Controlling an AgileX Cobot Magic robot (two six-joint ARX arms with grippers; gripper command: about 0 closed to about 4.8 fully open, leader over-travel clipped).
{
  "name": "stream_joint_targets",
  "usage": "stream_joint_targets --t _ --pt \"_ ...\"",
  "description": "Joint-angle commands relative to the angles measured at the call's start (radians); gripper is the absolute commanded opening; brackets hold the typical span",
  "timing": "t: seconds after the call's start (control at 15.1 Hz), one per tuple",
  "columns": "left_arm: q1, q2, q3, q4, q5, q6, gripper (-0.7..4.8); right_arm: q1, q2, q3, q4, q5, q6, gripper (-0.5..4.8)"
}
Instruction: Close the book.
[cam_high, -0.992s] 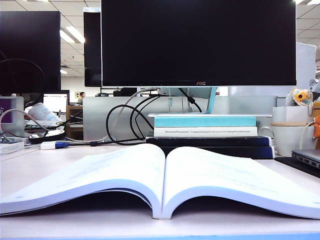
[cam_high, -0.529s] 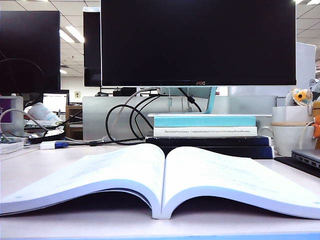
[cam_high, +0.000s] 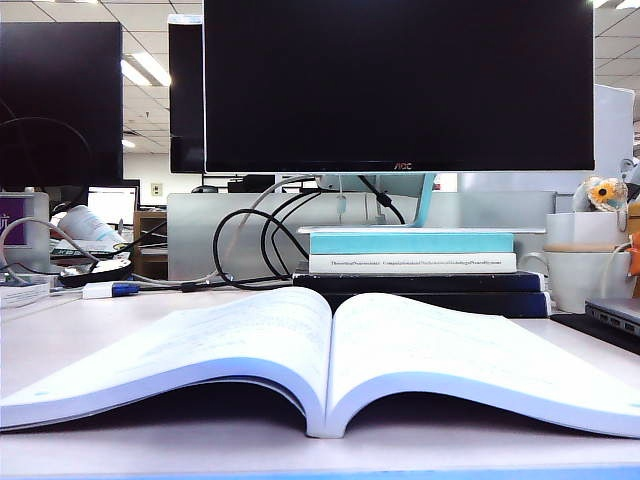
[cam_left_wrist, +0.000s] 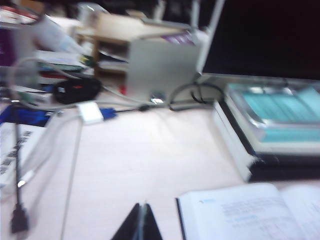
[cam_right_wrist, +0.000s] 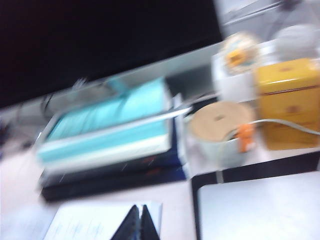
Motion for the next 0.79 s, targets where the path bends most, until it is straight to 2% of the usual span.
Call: stream_joint_targets --t 0.07,0.2,0.33,0.4,0.46,0.66,0.79 --pt "-0.070 0.013 0.092 -0.179 0.014 0.112 -0.06 0.000 0.117 0.164 -0.103 -0.206 -0.198 -0.04" --pt "-0.124 0.012 0.103 -0.260 -0.018 0.103 -0.06 0.001 0.163 0.214 -0.164 -0.280 -0.229 -0.04" --pt "-0.219 -0.002 0.102 -0.320 -0.095 0.068 -0.06 0.001 0.198 0.231 -0.181 -0.348 -0.232 -0.04" --pt "-0.329 -0.026 0.102 -0.334 -0.198 0.018 -0.06 0.006 0.220 0.231 -0.189 -0.387 -0.232 -0.04" --pt "-0.397 -0.040 0.102 -0.329 -0.265 -0.026 -0.06 0.014 0.230 0.231 -0.197 -0.389 -0.232 -0.04" --pt "-0.587 -0.054 0.098 -0.331 -0.460 -0.088 -0.06 0.055 0.251 0.231 -0.207 -0.426 -0.257 -0.04" --pt "-0.824 -0.044 0.072 -0.332 -0.586 -0.165 -0.06 0.158 0.273 0.231 -0.214 -0.417 -0.261 -0.04"
